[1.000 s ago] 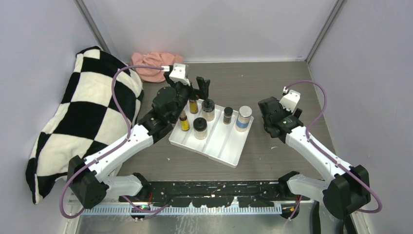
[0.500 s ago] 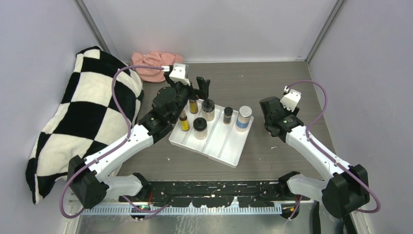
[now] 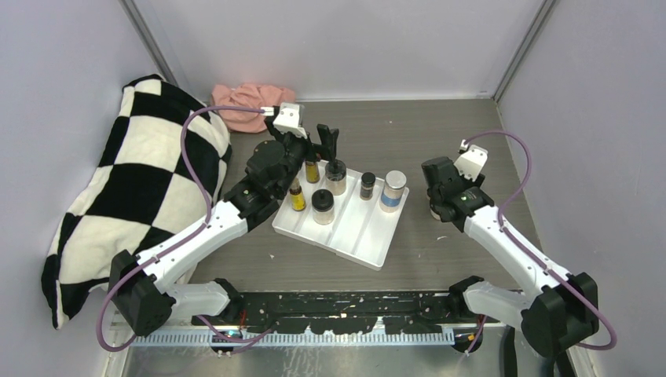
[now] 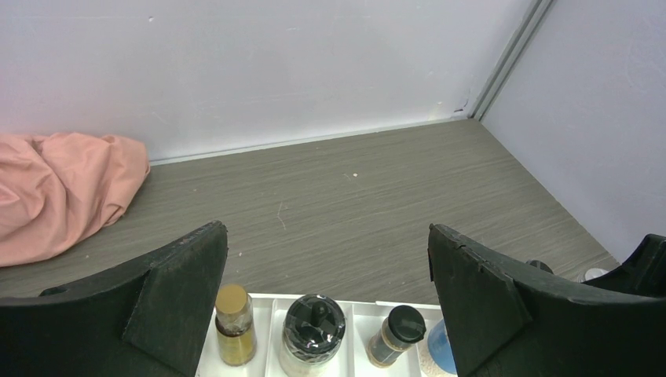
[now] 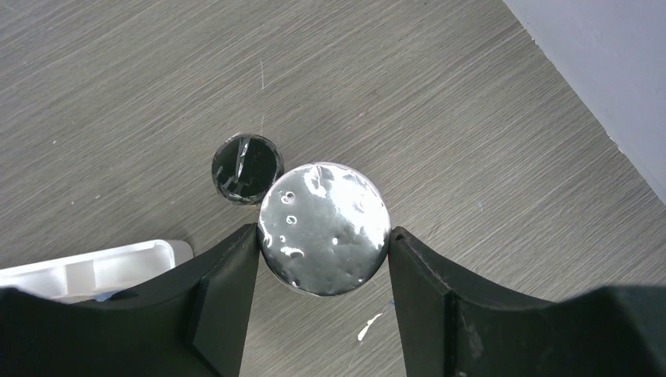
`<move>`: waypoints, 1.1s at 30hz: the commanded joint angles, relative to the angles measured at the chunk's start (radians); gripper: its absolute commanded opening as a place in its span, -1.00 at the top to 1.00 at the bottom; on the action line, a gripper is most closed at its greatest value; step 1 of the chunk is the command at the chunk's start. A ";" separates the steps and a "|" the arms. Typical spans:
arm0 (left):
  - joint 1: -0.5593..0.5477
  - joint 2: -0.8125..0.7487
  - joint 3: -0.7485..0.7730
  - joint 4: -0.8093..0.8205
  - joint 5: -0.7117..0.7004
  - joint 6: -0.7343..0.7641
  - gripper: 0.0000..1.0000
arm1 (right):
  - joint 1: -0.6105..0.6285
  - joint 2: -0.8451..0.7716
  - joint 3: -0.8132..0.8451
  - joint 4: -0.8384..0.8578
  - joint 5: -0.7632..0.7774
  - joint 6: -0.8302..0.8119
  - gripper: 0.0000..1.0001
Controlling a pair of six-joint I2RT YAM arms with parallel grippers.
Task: Organize the condiment bottles
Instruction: Pick up the bottle from the center of the board, then place the bottle in the storage box.
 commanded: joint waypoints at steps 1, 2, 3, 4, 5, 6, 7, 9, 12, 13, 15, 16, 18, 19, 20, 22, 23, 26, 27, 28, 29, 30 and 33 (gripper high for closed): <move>-0.004 -0.005 0.006 0.051 -0.010 0.014 -0.99 | -0.003 -0.083 0.038 -0.012 -0.004 -0.005 0.99; -0.004 -0.005 0.008 0.049 -0.010 0.014 -0.99 | -0.002 -0.094 0.043 -0.020 -0.013 -0.009 0.99; -0.004 -0.006 0.011 0.044 -0.011 0.015 -1.00 | -0.003 -0.105 0.049 -0.027 -0.021 -0.013 0.99; -0.004 -0.008 0.012 0.041 -0.012 0.015 -0.99 | -0.002 -0.115 0.055 -0.038 -0.028 -0.018 0.99; -0.004 -0.010 0.013 0.039 -0.013 0.015 -1.00 | 0.000 -0.126 0.061 -0.047 -0.036 -0.021 0.99; -0.004 -0.011 0.015 0.037 -0.013 0.015 -0.99 | 0.004 -0.136 0.069 -0.056 -0.043 -0.025 0.99; -0.004 -0.011 0.018 0.034 -0.013 0.015 -0.99 | 0.005 -0.144 0.076 -0.065 -0.051 -0.031 0.99; -0.004 -0.009 0.029 0.023 -0.013 0.015 -1.00 | 0.013 -0.166 0.095 -0.089 -0.070 -0.042 0.99; -0.004 -0.004 0.045 0.008 -0.013 0.016 -1.00 | 0.022 -0.194 0.128 -0.124 -0.116 -0.071 0.98; -0.004 -0.002 0.050 0.003 -0.013 0.018 -0.99 | 0.029 -0.201 0.140 -0.138 -0.133 -0.079 0.99; -0.004 0.003 0.063 -0.007 -0.014 0.020 -0.99 | 0.044 -0.216 0.157 -0.163 -0.158 -0.098 0.99; -0.004 0.005 0.070 -0.012 -0.014 0.021 -0.99 | 0.054 -0.223 0.168 -0.177 -0.171 -0.104 0.99; -0.004 0.010 0.081 -0.021 -0.018 0.025 -1.00 | 0.078 -0.236 0.192 -0.202 -0.191 -0.120 0.99; -0.004 0.012 0.088 -0.026 -0.020 0.027 -1.00 | 0.094 -0.243 0.201 -0.214 -0.196 -0.128 0.99; -0.004 0.012 0.092 -0.031 -0.023 0.031 -1.00 | 0.111 -0.252 0.210 -0.222 -0.200 -0.134 0.99; -0.004 0.012 0.104 -0.042 -0.029 0.037 -0.99 | 0.147 -0.263 0.232 -0.244 -0.207 -0.144 0.99; -0.004 0.011 0.110 -0.049 -0.031 0.040 -0.99 | 0.171 -0.264 0.243 -0.255 -0.215 -0.148 0.99; -0.004 0.009 0.126 -0.067 -0.037 0.045 -0.99 | 0.232 -0.267 0.262 -0.272 -0.243 -0.159 0.99; -0.004 0.008 0.131 -0.072 -0.040 0.045 -1.00 | 0.254 -0.266 0.266 -0.272 -0.248 -0.160 0.99; -0.004 0.007 0.134 -0.076 -0.042 0.046 -0.99 | 0.276 -0.265 0.270 -0.277 -0.250 -0.160 0.99; -0.004 0.004 0.138 -0.080 -0.044 0.047 -0.99 | 0.300 -0.261 0.274 -0.278 -0.251 -0.160 0.98; -0.004 0.003 0.142 -0.083 -0.046 0.048 -0.99 | 0.320 -0.253 0.276 -0.279 -0.253 -0.163 0.99; -0.004 0.002 0.162 -0.102 -0.051 0.047 -0.99 | 0.365 -0.237 0.276 -0.271 -0.280 -0.176 0.99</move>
